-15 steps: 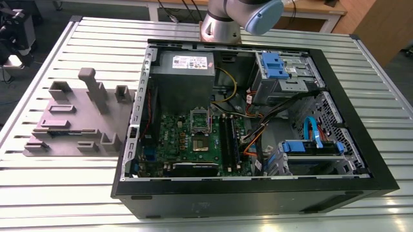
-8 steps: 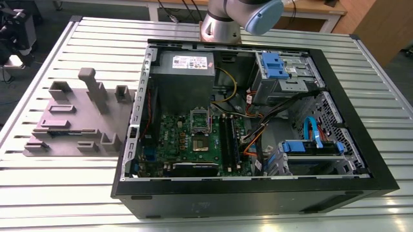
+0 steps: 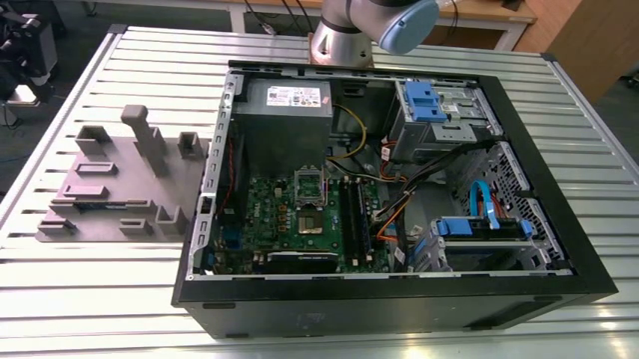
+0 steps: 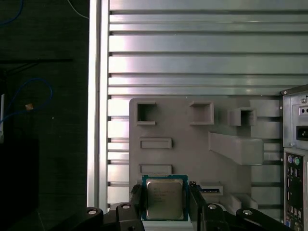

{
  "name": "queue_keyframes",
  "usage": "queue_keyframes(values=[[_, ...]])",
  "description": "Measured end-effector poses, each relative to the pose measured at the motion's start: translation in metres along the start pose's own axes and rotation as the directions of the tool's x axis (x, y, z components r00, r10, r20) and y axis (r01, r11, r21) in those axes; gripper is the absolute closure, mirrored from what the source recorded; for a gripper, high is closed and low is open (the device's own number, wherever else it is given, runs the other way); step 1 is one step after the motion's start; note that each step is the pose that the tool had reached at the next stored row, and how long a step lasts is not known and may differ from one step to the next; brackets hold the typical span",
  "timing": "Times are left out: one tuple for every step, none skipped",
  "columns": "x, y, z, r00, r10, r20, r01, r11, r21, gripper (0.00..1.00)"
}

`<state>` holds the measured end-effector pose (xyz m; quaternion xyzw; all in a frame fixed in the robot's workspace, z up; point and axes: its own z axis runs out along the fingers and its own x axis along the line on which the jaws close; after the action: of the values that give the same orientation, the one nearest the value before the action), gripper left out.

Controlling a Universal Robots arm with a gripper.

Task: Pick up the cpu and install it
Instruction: 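Pick up the cpu and move it towards the insertion slot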

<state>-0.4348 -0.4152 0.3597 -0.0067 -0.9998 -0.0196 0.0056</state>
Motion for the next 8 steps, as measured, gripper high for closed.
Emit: queue_keyframes(values=[[0.0,0.0,-0.0005,1.0,0.0,-0.0001,0.0,1.0,0.0,0.53],[0.0,0.0,-0.0011,1.0,0.0,-0.0001,0.0,1.0,0.0001,0.53],[0.0,0.0001,-0.0017,1.0,0.0,0.0,0.0,1.0,0.0,0.53],[0.0,0.0001,-0.0022,1.0,0.0,0.0001,0.0,1.0,0.0,0.53],[0.0,0.0001,-0.0028,1.0,0.0,0.0001,0.0,1.0,0.0,0.53],[0.0,0.0001,-0.0032,1.0,0.0,0.0001,0.0,1.0,-0.0001,0.53],[0.0,0.0001,-0.0037,1.0,0.0,0.0,0.0,1.0,0.0,0.53],[0.0,0.0002,-0.004,1.0,0.0,0.0001,0.0,1.0,0.0,0.53]])
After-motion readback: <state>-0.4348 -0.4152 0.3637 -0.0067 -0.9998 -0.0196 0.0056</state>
